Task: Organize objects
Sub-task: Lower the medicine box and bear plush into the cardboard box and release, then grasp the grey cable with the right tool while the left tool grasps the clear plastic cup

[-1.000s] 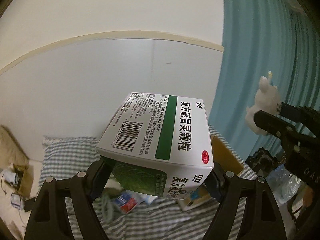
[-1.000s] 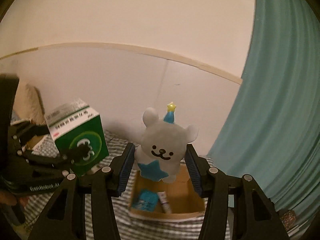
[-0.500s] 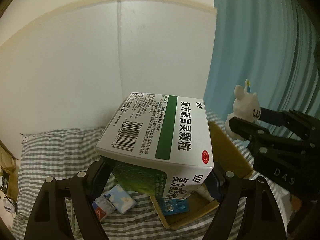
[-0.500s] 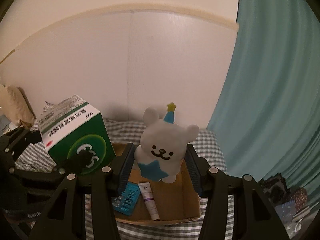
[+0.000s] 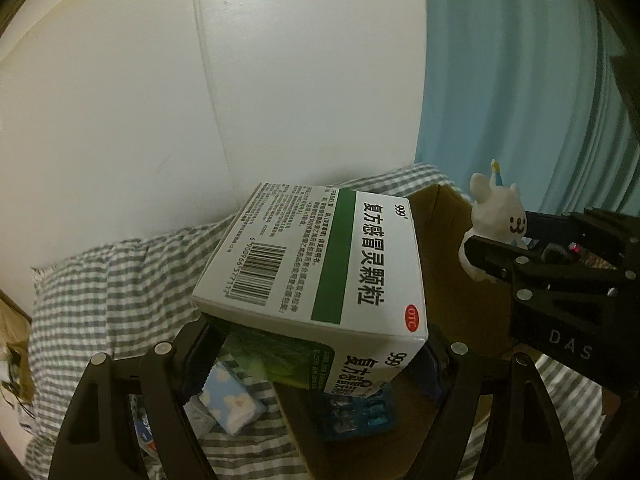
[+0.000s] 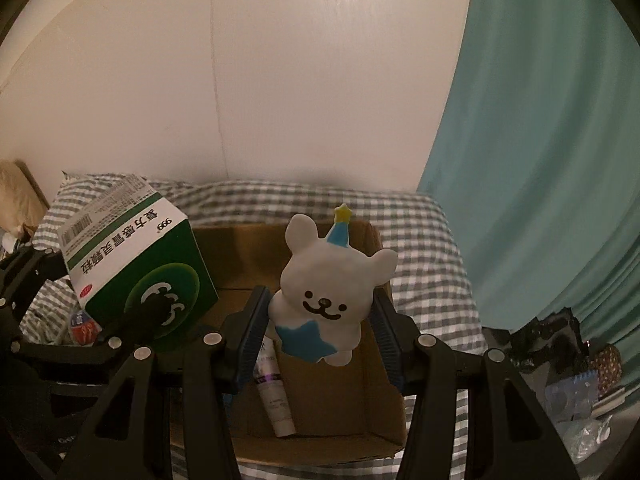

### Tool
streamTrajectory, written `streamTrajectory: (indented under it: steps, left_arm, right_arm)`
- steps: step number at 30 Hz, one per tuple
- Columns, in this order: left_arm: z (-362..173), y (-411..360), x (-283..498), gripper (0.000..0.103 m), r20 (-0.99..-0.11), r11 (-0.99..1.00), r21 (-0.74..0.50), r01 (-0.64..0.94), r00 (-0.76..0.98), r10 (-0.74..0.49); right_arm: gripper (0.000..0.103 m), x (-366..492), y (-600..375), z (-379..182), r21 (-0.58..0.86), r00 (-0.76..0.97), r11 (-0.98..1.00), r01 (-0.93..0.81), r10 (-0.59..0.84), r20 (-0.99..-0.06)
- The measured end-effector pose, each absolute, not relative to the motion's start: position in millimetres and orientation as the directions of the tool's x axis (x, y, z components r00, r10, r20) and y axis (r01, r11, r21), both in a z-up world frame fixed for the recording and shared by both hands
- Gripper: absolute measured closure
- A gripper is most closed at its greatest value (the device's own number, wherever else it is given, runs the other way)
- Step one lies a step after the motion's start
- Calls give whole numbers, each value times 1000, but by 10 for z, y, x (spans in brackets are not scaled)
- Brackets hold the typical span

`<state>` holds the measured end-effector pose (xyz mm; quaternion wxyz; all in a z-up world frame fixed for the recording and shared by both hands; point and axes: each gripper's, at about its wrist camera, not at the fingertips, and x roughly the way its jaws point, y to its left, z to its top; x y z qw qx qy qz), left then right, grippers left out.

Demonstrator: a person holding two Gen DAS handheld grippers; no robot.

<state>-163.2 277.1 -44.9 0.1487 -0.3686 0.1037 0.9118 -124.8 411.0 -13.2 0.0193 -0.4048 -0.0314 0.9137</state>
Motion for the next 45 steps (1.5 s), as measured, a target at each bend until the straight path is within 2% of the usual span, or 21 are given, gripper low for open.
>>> streamTrajectory:
  steps: [10, 15, 16, 17, 18, 23, 27, 32, 39, 45]
  left_arm:
    - [-443, 2890, -1618, 20, -711, -918, 65, -391, -664, 233]
    - [-405, 2876, -1596, 13, -708, -917, 60, -395, -664, 240]
    - [-384, 2862, -1580, 5, -704, -918, 65, -392, -670, 237]
    - [-353, 2793, -1573, 1, -698, -920, 68, -387, -678, 233]
    - [-302, 2756, -1547, 1, -687, -922, 71, -382, -689, 232]
    - [-36, 2524, -1422, 0, -666, -927, 59, -372, -706, 241]
    - [219, 2207, -1289, 0, -638, -932, 72, -355, -735, 231]
    - [597, 1820, -1084, 0, -609, -946, 93, -311, -769, 193]
    - [978, 979, -872, 0, -554, -969, 105, -226, -822, 131]
    - [987, 258, -696, 0, -548, -985, 85, -150, -833, 79]
  right_arm:
    - [52, -1173, 4032, -193, -64, -657, -997, -48, 80, -750]
    - [51, -1071, 4054, -23, -79, -680, -995, -59, 98, -727]
    - [45, -1071, 4045, 12, -83, -689, -995, -60, 101, -717]
    - [36, -1083, 4107, 48, -81, -701, -995, -63, 101, -706]
    - [33, -1056, 4104, 109, -76, -713, -995, -67, 101, -694]
    - [30, -842, 3974, 358, -78, -750, -994, -75, 107, -653]
    - [26, -702, 3918, 535, -89, -774, -994, -70, 110, -623]
    - [14, -370, 3637, 766, -82, -815, -993, -91, 121, -567]
    - [12, 33, 3005, 960, -79, -827, -996, -26, 66, -558]
    - [12, 343, 2421, 980, -91, -839, -996, 15, 37, -543]
